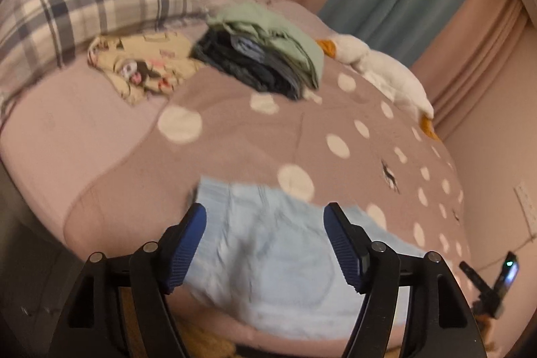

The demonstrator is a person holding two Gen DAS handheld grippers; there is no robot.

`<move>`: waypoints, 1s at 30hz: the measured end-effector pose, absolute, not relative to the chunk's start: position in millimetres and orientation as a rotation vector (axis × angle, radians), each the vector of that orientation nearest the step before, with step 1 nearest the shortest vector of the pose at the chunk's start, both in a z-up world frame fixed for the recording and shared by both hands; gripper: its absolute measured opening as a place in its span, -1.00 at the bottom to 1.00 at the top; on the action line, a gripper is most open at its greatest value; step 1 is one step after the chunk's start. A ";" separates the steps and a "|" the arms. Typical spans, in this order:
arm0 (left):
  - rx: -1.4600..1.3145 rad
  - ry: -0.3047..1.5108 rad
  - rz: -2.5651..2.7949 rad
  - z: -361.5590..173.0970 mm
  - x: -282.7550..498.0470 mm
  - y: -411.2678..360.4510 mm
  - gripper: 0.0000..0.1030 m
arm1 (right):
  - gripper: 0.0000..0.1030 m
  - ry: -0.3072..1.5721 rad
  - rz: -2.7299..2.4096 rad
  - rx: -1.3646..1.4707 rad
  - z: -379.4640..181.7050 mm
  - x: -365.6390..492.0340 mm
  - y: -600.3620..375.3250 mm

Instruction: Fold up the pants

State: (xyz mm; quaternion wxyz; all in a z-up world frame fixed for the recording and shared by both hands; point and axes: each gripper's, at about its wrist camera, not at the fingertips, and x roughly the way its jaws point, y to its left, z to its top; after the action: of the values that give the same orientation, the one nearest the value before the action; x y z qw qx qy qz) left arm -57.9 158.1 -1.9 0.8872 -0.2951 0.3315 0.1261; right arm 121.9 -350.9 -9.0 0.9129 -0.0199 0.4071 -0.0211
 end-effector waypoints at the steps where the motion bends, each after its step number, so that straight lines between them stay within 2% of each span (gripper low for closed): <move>1: -0.615 0.694 0.253 -6.4 -50.3 163.4 0.46 | 0.43 0.842 0.025 -0.055 -6.8 123.6 -331.5; 7: -0.722 0.862 0.254 -66.3 -18.6 184.0 0.42 | 0.43 0.940 0.399 -0.133 -26.1 140.1 -215.1; 8: -0.722 0.891 0.276 -75.4 -17.1 185.0 0.19 | 0.43 0.958 0.462 -0.153 -31.4 142.5 -193.7; 10: -0.728 0.944 0.342 -95.5 -18.8 188.0 -0.12 | 0.43 0.983 0.523 -0.199 -38.8 146.3 -163.9; 18: -0.732 0.890 0.338 -103.4 -33.0 185.6 -0.12 | 0.42 1.103 0.583 -0.350 -84.5 176.4 -98.9; 20: -0.715 0.888 0.338 -103.9 -33.2 184.4 -0.11 | 0.30 1.137 0.592 -0.363 -96.4 181.7 -94.3; 22: -0.710 0.884 0.340 -106.1 -31.4 185.6 -0.09 | -0.08 1.153 0.628 -0.349 -100.7 182.6 -93.3; 23: -0.713 0.882 0.341 -107.0 -31.0 186.0 -0.08 | -0.29 1.144 0.646 -0.347 -100.9 181.9 -91.4; 24: -0.713 0.880 0.341 -107.6 -30.2 185.9 -0.08 | -0.83 1.133 0.671 -0.340 -100.1 181.3 -91.0; 25: -0.715 0.879 0.340 -108.2 -29.3 185.9 -0.08 | -0.99 1.115 0.688 -0.335 -97.8 180.5 -88.5; 30: -0.724 0.877 0.338 -108.9 -30.1 186.9 -0.07 | -1.00 1.051 0.628 -0.358 -84.8 180.9 -80.4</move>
State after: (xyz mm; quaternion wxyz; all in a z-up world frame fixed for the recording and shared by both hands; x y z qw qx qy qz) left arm -30.1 186.9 -108.9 0.8292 -0.3411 0.4132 0.1595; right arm 180.9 -80.4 -84.8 0.8033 -0.1673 0.4906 0.2932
